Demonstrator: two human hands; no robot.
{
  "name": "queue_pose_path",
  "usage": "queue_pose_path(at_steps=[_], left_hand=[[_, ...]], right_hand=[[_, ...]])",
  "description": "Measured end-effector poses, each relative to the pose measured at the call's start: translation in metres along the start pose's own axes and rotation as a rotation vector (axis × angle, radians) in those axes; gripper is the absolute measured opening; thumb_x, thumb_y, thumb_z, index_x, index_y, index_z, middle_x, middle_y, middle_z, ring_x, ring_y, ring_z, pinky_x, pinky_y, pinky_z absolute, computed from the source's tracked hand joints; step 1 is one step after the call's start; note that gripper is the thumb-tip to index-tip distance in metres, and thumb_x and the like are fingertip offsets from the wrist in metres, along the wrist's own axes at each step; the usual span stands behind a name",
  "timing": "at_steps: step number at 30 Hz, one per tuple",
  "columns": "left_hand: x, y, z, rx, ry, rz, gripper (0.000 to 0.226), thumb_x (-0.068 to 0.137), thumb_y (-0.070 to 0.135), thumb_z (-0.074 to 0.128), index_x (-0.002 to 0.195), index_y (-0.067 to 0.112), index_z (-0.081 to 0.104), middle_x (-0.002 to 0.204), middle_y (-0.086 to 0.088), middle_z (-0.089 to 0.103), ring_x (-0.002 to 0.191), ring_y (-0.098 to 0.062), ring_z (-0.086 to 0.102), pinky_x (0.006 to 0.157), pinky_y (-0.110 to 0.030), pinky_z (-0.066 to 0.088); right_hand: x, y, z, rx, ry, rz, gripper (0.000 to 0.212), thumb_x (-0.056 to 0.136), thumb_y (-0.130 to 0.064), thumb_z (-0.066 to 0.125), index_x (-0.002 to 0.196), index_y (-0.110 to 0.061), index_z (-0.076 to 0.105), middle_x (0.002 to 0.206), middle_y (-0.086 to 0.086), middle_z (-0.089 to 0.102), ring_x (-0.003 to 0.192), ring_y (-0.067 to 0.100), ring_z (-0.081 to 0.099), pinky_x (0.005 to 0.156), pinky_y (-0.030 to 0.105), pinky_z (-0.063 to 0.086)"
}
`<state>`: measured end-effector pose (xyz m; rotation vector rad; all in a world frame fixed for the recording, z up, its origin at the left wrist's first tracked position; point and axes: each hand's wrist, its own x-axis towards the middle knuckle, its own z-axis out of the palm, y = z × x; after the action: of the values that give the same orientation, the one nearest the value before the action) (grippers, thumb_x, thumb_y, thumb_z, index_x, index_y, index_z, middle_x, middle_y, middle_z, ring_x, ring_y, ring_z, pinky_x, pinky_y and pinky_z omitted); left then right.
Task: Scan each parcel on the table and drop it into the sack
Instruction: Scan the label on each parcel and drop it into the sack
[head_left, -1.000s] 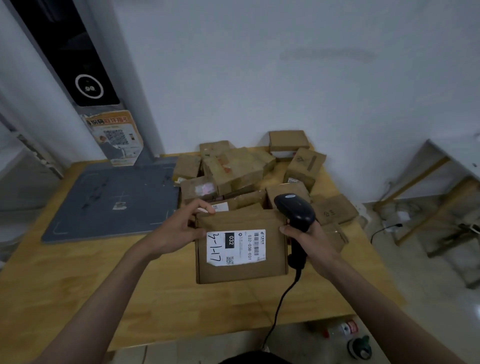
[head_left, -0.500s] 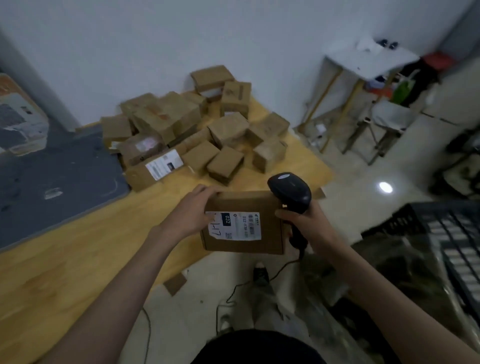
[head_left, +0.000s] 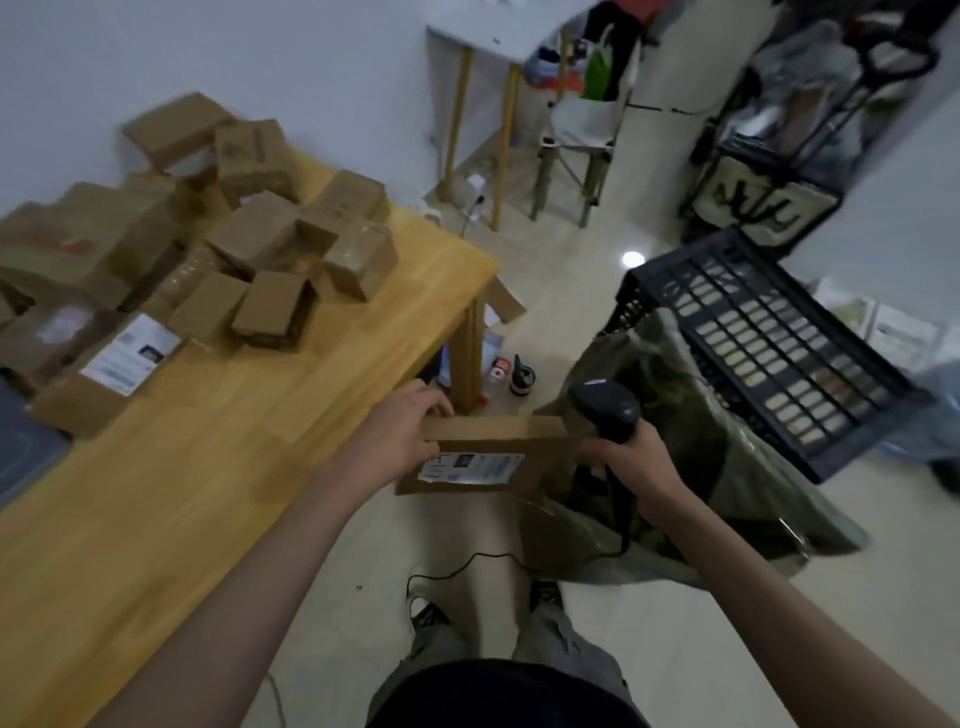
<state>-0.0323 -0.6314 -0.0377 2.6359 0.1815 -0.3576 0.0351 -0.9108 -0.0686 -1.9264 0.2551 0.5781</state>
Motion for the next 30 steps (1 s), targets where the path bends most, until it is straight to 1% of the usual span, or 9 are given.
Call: queue_pose_path(at_steps=[3, 6, 10, 11, 14, 19, 24, 27, 30], left_hand=[[0.017, 0.034, 0.022, 0.061, -0.031, 0.063, 0.041, 0.076, 0.022, 0.08, 0.112, 0.03, 0.063, 0.105, 0.012, 0.045, 0.095, -0.009, 0.051, 0.076, -0.026, 0.042], [0.037, 0.068, 0.05, 0.052, -0.054, 0.103, 0.042, 0.075, 0.022, 0.081, 0.112, 0.029, 0.062, 0.104, 0.011, 0.045, 0.093, -0.013, 0.055, 0.075, -0.027, 0.046], [0.064, 0.108, 0.09, 0.062, -0.094, 0.146, 0.039, 0.077, 0.019, 0.076, 0.112, 0.027, 0.06, 0.1, 0.011, 0.039, 0.089, -0.015, 0.053, 0.07, -0.026, 0.036], [0.071, 0.117, 0.101, 0.063, -0.107, 0.153, 0.039, 0.077, 0.018, 0.075, 0.112, 0.026, 0.06, 0.1, 0.01, 0.038, 0.088, -0.016, 0.052, 0.069, -0.027, 0.036], [0.089, 0.137, 0.134, 0.077, -0.144, 0.171, 0.038, 0.079, 0.015, 0.075, 0.112, 0.023, 0.06, 0.101, 0.008, 0.039, 0.088, -0.016, 0.05, 0.069, -0.028, 0.036], [0.114, 0.162, 0.186, 0.128, -0.195, 0.215, 0.039, 0.081, 0.013, 0.073, 0.117, 0.018, 0.059, 0.113, 0.0, 0.047, 0.1, -0.023, 0.055, 0.071, -0.031, 0.04], [0.13, 0.182, 0.233, 0.214, -0.248, 0.274, 0.04, 0.085, 0.004, 0.066, 0.123, 0.014, 0.059, 0.119, -0.004, 0.044, 0.108, -0.025, 0.049, 0.071, -0.038, 0.048], [0.138, 0.191, 0.257, 0.289, -0.284, 0.309, 0.04, 0.087, 0.006, 0.065, 0.126, 0.012, 0.06, 0.124, -0.007, 0.045, 0.112, -0.027, 0.047, 0.07, -0.037, 0.044], [0.14, 0.195, 0.278, 0.407, -0.33, 0.338, 0.037, 0.089, 0.007, 0.063, 0.126, 0.011, 0.062, 0.132, -0.008, 0.045, 0.116, -0.028, 0.047, 0.07, -0.036, 0.042]], right_hand=[[0.003, 0.027, -0.035, 0.051, 0.004, 0.146, 0.021, 0.084, 0.002, 0.07, 0.1, -0.011, 0.065, 0.095, 0.012, 0.068, 0.092, 0.031, 0.068, 0.08, 0.052, 0.061], [0.003, 0.058, -0.067, 0.029, 0.0, 0.249, 0.014, 0.084, 0.001, 0.071, 0.097, -0.004, 0.066, 0.093, 0.018, 0.067, 0.086, 0.03, 0.067, 0.073, 0.046, 0.063], [0.004, 0.091, -0.099, 0.004, -0.006, 0.332, 0.016, 0.081, -0.002, 0.072, 0.096, -0.003, 0.068, 0.081, 0.016, 0.07, 0.077, 0.028, 0.068, 0.08, 0.055, 0.061], [0.004, 0.097, -0.105, 0.006, -0.003, 0.351, 0.017, 0.082, -0.001, 0.071, 0.098, -0.002, 0.067, 0.079, 0.015, 0.069, 0.075, 0.027, 0.068, 0.079, 0.055, 0.06], [0.01, 0.112, -0.121, 0.037, -0.007, 0.411, 0.018, 0.084, -0.001, 0.071, 0.101, 0.001, 0.065, 0.078, 0.018, 0.066, 0.069, 0.028, 0.066, 0.071, 0.051, 0.061], [0.019, 0.132, -0.141, -0.002, 0.006, 0.456, 0.013, 0.085, -0.004, 0.071, 0.097, -0.002, 0.066, 0.084, 0.021, 0.068, 0.074, 0.031, 0.069, 0.067, 0.051, 0.064], [0.025, 0.147, -0.156, -0.026, -0.045, 0.483, 0.021, 0.086, -0.006, 0.071, 0.106, -0.005, 0.064, 0.089, 0.014, 0.068, 0.073, 0.024, 0.07, 0.065, 0.046, 0.064], [0.035, 0.156, -0.16, -0.057, -0.07, 0.496, 0.022, 0.086, -0.007, 0.071, 0.107, -0.003, 0.064, 0.094, 0.016, 0.068, 0.075, 0.025, 0.071, 0.063, 0.044, 0.064], [0.046, 0.162, -0.159, -0.095, -0.089, 0.517, 0.021, 0.086, -0.007, 0.071, 0.105, -0.001, 0.064, 0.09, 0.019, 0.067, 0.07, 0.028, 0.07, 0.062, 0.043, 0.063]])
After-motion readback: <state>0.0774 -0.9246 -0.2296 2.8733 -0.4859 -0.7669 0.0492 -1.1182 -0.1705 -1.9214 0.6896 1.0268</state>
